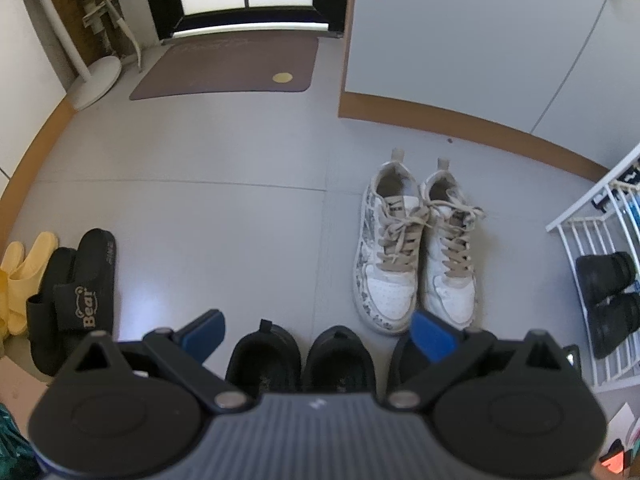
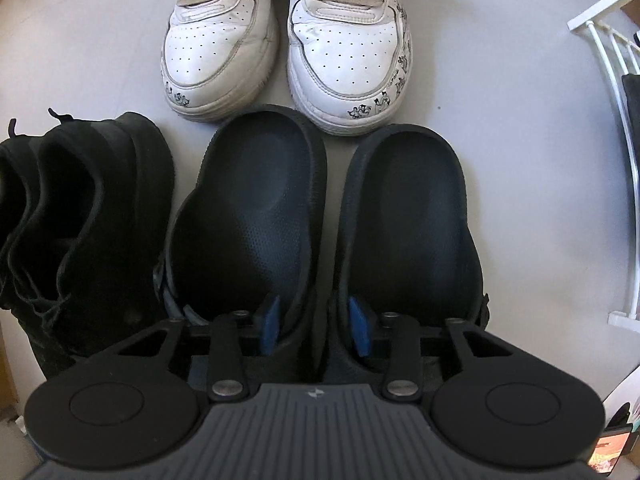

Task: Organize scattered shoes
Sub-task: 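Lower the right tool over the pair of black slides, then close the right tool on the pair of black slides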

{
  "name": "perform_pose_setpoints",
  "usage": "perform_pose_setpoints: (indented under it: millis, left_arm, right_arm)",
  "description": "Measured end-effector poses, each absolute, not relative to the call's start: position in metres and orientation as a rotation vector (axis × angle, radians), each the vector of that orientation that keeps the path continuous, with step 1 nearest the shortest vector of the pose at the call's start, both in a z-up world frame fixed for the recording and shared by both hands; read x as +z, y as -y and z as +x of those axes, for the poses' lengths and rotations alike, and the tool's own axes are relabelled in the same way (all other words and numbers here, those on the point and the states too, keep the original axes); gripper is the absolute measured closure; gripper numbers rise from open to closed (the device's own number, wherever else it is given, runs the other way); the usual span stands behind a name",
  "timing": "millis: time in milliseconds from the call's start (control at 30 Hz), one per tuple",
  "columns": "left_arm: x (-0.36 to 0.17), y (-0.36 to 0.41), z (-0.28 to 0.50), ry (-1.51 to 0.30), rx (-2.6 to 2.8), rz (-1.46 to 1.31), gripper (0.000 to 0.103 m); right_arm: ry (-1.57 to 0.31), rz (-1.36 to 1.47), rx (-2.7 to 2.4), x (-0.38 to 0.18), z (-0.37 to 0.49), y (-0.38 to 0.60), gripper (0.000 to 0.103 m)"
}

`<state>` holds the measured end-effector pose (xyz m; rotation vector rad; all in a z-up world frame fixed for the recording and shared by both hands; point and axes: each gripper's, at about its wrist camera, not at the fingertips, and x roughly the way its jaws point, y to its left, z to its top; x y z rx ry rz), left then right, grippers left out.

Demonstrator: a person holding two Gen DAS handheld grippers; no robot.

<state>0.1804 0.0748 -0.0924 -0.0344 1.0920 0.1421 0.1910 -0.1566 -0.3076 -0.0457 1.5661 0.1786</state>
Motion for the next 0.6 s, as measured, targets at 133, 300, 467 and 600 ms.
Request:
perform_pose_setpoints:
  millis: [133,300,467,600]
  left_arm:
    - [-0.094,-0.073,0.181,-1.095,0.143,-0.026,0.002]
    - [-0.092,-0.069,0.180,-1.087,0.136,-0.020,0.002]
    - [-0.091,-0.061,0.179,-1.084,0.119,-0.001,0.002]
    - [-0.089,-0.054,0.178,-1.079,0.103,0.010,0.002]
  right_arm:
    - [-1.551,-0.053,0.182,-0.307,0.188,0.158,0.079]
    - [-1.521,-0.077,0.180,-0.303,0.183,0.157,0.082]
    - [-1.504,-0.075,0.206,-0.297,0.176,0.163,0.084]
    - [-1.478,-0.046,0.210,-0.283,0.170,0.173,0.084]
